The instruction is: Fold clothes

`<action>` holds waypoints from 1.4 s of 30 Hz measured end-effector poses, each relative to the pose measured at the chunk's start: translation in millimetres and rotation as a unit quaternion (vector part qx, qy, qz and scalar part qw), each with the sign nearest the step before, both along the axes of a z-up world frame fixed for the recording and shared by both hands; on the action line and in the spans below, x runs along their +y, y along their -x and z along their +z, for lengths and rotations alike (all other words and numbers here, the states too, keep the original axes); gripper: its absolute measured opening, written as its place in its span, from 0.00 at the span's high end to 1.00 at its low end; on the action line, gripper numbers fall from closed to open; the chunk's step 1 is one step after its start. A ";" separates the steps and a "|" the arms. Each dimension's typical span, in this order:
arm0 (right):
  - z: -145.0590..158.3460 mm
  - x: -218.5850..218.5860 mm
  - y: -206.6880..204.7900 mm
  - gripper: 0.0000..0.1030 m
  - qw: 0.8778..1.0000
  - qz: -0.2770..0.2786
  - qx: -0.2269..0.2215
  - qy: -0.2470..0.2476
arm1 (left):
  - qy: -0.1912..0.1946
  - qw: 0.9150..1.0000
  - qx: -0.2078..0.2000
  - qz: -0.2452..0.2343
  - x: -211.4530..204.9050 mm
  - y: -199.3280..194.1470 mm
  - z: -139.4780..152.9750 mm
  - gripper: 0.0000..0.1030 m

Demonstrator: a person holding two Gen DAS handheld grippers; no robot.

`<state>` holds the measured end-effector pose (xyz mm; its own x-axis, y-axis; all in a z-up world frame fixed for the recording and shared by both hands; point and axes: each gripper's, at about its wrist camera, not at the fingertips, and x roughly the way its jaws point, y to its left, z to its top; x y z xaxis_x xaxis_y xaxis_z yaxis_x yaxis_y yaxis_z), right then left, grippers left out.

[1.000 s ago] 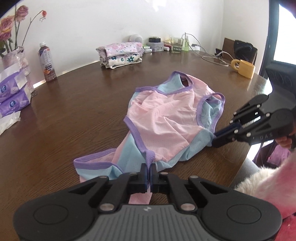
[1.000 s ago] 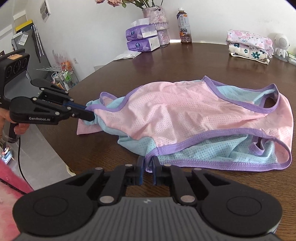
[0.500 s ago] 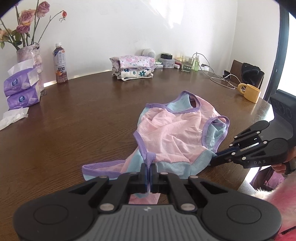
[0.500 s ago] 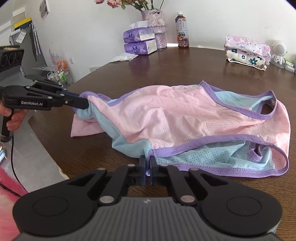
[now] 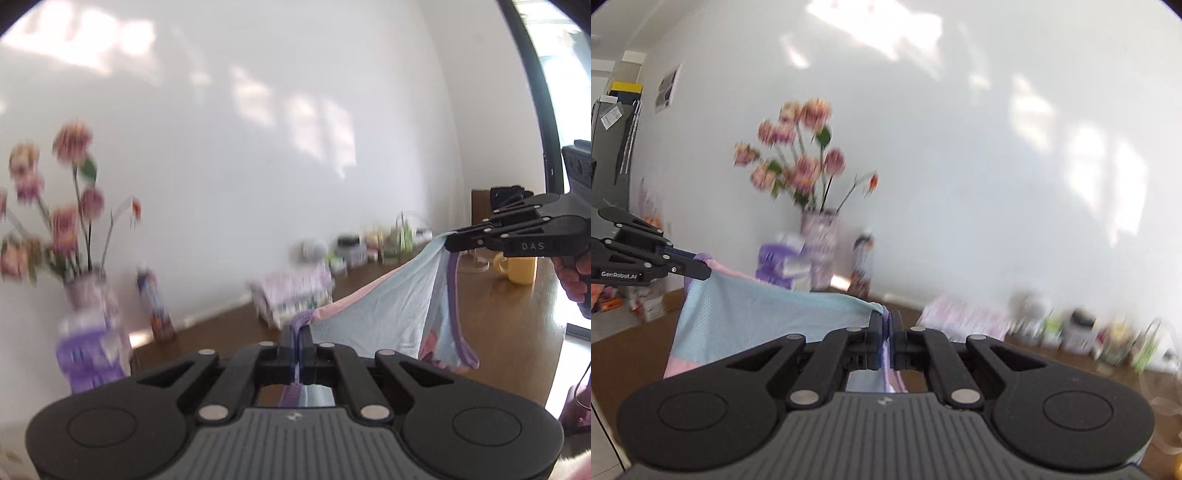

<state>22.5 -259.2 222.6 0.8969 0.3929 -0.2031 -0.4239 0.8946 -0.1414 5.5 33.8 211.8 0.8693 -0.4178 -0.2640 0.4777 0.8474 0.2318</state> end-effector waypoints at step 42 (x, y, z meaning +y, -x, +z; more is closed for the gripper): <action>-162.5 49.8 -69.4 0.98 0.943 0.122 0.298 0.083 | -0.050 0.954 0.293 0.044 8.4 -11.3 -166.1 0.99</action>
